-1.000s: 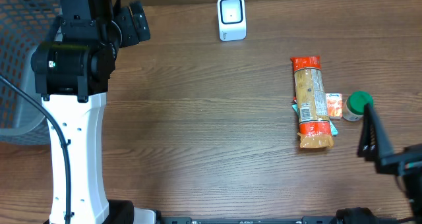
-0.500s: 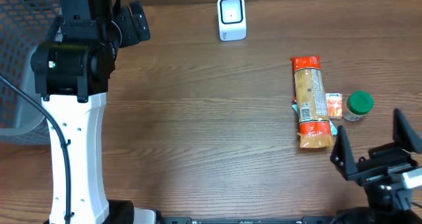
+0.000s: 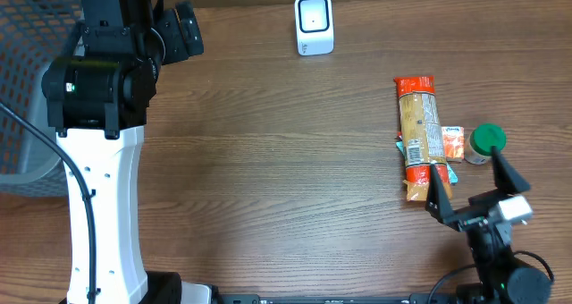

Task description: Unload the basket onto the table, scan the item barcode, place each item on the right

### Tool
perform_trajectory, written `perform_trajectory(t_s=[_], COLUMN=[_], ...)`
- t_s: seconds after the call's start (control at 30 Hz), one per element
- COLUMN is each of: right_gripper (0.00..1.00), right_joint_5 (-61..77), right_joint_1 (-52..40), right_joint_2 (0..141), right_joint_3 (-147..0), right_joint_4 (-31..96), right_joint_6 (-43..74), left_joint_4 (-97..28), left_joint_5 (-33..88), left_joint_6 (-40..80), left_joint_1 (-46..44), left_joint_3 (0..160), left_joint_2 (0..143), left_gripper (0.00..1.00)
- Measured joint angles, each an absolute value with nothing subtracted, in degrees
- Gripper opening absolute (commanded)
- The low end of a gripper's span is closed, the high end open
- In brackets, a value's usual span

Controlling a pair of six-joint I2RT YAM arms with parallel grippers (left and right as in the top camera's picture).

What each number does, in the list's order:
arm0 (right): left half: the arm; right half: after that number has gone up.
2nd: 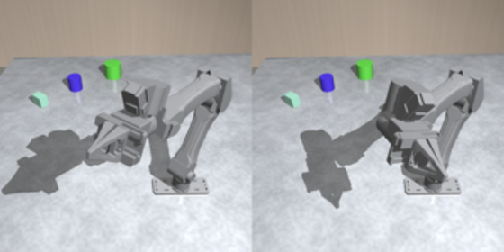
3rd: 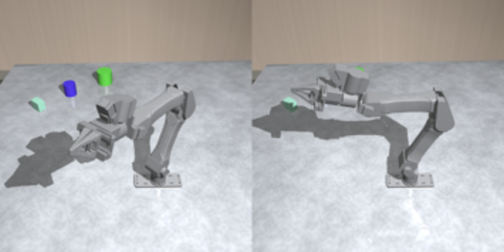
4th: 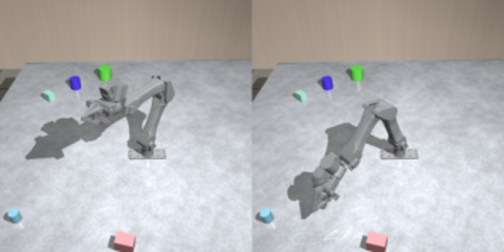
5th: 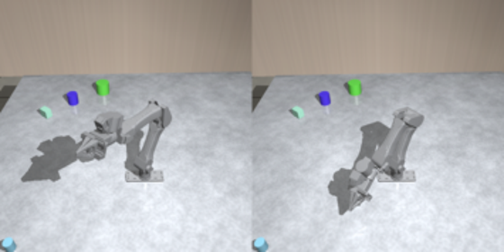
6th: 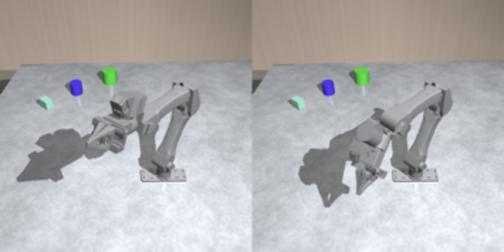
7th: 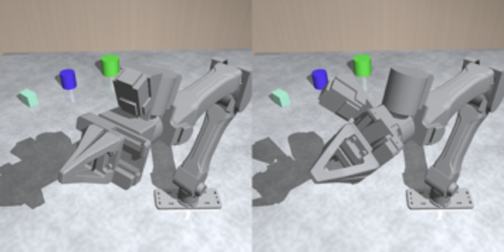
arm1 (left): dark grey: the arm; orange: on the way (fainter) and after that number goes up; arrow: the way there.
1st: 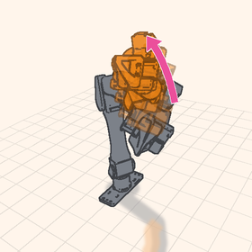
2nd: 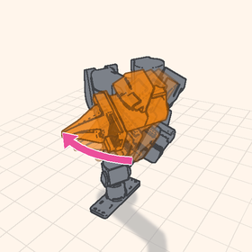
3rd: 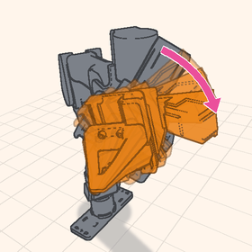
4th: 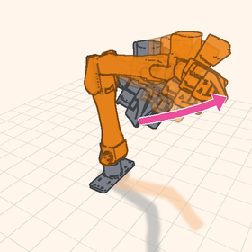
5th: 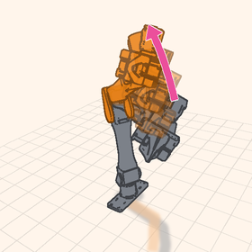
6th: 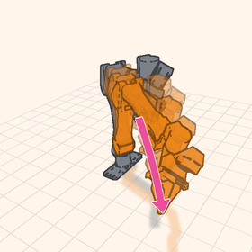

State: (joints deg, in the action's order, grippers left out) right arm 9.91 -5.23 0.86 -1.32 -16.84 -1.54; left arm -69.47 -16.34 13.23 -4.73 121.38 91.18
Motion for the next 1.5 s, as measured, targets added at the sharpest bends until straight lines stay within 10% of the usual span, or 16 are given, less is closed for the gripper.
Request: perform_trajectory(t_s=[0.37, 1.5], right_gripper=[1.0, 1.0], right_joint_5=[5.9, 3.4], right_joint_1=[-5.2, -5.2], right_joint_2=[0.8, 0.7], right_joint_3=[-1.0, -1.0], right_joint_4=[4.3, 4.8], right_joint_6=[-1.7, -1.7], left_joint_4=[-69.5, -69.5], left_joint_5=[-16.3, -16.3], left_joint_6=[13.2, 13.2], left_joint_1=[-4.7, -4.7], left_joint_3=[121.4, 121.4], left_joint_2=[91.2, 91.2], left_gripper=[1.0, 1.0])
